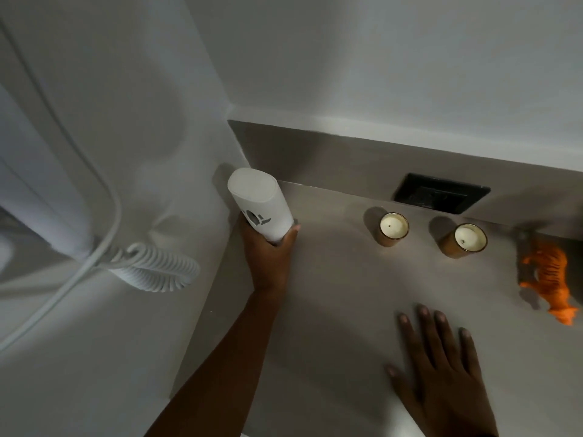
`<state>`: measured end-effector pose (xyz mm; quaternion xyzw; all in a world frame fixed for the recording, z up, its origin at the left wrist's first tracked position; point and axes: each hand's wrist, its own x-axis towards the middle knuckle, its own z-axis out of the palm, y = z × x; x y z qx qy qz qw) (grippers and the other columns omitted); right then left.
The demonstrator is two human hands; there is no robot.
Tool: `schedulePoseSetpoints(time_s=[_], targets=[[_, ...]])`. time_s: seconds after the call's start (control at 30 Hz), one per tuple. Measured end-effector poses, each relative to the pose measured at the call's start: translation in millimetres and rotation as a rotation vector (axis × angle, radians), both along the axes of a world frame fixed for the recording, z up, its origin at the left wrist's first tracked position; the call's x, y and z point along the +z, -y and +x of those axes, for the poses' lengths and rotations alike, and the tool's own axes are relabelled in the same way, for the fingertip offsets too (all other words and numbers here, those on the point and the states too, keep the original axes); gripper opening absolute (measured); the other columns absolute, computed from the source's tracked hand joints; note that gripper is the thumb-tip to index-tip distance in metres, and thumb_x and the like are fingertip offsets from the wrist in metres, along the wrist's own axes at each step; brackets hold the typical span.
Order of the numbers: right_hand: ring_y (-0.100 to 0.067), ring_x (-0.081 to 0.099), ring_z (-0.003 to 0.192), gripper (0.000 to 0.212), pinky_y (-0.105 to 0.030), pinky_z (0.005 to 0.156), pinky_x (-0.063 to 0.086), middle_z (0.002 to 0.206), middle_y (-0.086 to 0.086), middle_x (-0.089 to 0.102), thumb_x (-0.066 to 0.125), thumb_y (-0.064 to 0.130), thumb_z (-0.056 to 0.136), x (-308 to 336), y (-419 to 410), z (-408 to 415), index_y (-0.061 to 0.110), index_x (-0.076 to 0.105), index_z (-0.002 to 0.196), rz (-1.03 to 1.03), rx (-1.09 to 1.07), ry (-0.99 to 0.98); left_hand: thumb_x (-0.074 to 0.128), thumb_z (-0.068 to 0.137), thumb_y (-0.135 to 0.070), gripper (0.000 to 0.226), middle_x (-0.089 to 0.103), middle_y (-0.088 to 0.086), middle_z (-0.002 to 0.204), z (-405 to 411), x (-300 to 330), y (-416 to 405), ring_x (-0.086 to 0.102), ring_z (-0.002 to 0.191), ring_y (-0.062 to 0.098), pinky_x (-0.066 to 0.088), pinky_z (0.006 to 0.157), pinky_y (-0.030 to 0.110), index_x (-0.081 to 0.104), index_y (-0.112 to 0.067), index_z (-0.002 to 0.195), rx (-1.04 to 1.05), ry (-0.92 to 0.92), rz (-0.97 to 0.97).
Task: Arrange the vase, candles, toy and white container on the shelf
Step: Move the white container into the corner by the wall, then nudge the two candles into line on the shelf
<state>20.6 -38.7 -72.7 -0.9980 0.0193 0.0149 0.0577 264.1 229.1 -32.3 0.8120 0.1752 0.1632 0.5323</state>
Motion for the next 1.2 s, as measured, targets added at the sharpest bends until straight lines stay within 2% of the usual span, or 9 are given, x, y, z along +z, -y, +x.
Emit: schedulePoseSetpoints(time_s=[0.13,0.3,0.57,0.7,0.83,0.93,1.03,1.07,1.2], targets=[[-0.029,0.016,0.17,0.089,-0.058,0.135,0.013,0.182,-0.004,0.022,0.037,0.077,0.093,-2,4,-21,0.033,0.031,0.17,-0.007,-0.024,0.028,0.101,0.073,-0.034,0.086,0.064,-0.012,0.135,-17,-4,13,0.061,0.123,0.004,0.052,0.109,0.03,0.057,-0.019,0.145,0.033,-0.033,0.023],[-0.026,0.013,0.17,0.096,-0.06,0.134,0.016,0.181,-0.003,0.025,0.053,0.075,0.084,-1,6,-32,0.034,0.033,0.169,-0.011,-0.065,0.047,0.102,0.073,-0.033,0.085,0.072,0.003,0.138,13,12,28,0.069,0.125,0.02,0.056,0.107,0.036,0.061,-0.012,0.145,0.075,-0.005,0.004],[-0.025,0.01,0.171,0.099,-0.059,0.134,0.015,0.181,-0.005,0.027,0.055,0.074,0.081,-5,7,-30,0.034,0.033,0.169,-0.033,-0.051,0.058,0.103,0.07,-0.032,0.084,0.075,0.011,0.133,36,10,26,0.071,0.121,0.029,0.046,0.099,0.02,0.065,-0.006,0.14,0.098,0.025,0.092],[-0.024,0.01,0.171,0.098,-0.058,0.133,0.016,0.18,-0.006,0.029,0.054,0.074,0.082,-2,6,-27,0.033,0.033,0.169,-0.018,-0.045,0.084,0.102,0.073,-0.035,0.092,0.07,0.016,0.141,34,11,27,0.067,0.129,0.035,0.049,0.108,0.031,0.058,-0.001,0.147,0.082,0.017,0.122],[-0.03,0.019,0.169,0.089,-0.057,0.135,0.015,0.181,-0.005,0.024,0.043,0.075,0.093,3,7,-28,0.032,0.031,0.17,0.001,-0.026,0.078,0.085,0.083,-0.064,0.123,0.042,0.028,0.169,-22,10,52,0.041,0.157,0.043,0.034,0.13,0.055,0.028,0.006,0.167,0.11,-0.162,0.229],[-0.025,0.02,0.169,0.087,-0.052,0.136,0.015,0.182,0.0,0.022,0.037,0.076,0.097,10,8,-25,0.031,0.027,0.171,0.056,-0.07,0.049,0.072,0.09,-0.069,0.111,0.036,0.015,0.175,-94,5,83,0.032,0.163,0.03,0.033,0.131,0.057,0.026,-0.008,0.17,-0.099,-0.092,0.308],[-0.024,0.028,0.165,0.093,-0.046,0.133,0.018,0.18,0.001,0.026,0.034,0.08,0.097,17,9,-13,0.024,0.024,0.172,0.141,-0.261,0.04,0.076,0.09,-0.066,0.103,0.039,0.006,0.174,-121,2,105,0.02,0.164,0.0,0.033,0.132,0.055,0.032,-0.016,0.168,-0.317,-0.04,0.316],[-0.025,0.031,0.162,0.095,-0.047,0.132,0.022,0.177,-0.002,0.032,0.035,0.081,0.096,19,11,-7,0.023,0.025,0.171,0.181,-0.349,0.045,0.078,0.088,-0.065,0.103,0.042,0.008,0.172,-117,2,112,0.021,0.163,0.0,0.03,0.134,0.054,0.036,-0.013,0.166,-0.342,-0.046,0.334],[-0.033,0.042,0.151,0.099,-0.057,0.123,0.036,0.167,-0.009,0.044,0.049,0.083,0.09,24,22,27,0.023,0.032,0.166,0.321,-0.621,0.12,0.089,0.081,-0.06,0.098,0.059,0.019,0.157,-91,-1,137,0.049,0.152,0.034,0.028,0.133,0.056,0.057,-0.001,0.151,-0.378,-0.045,0.504]])
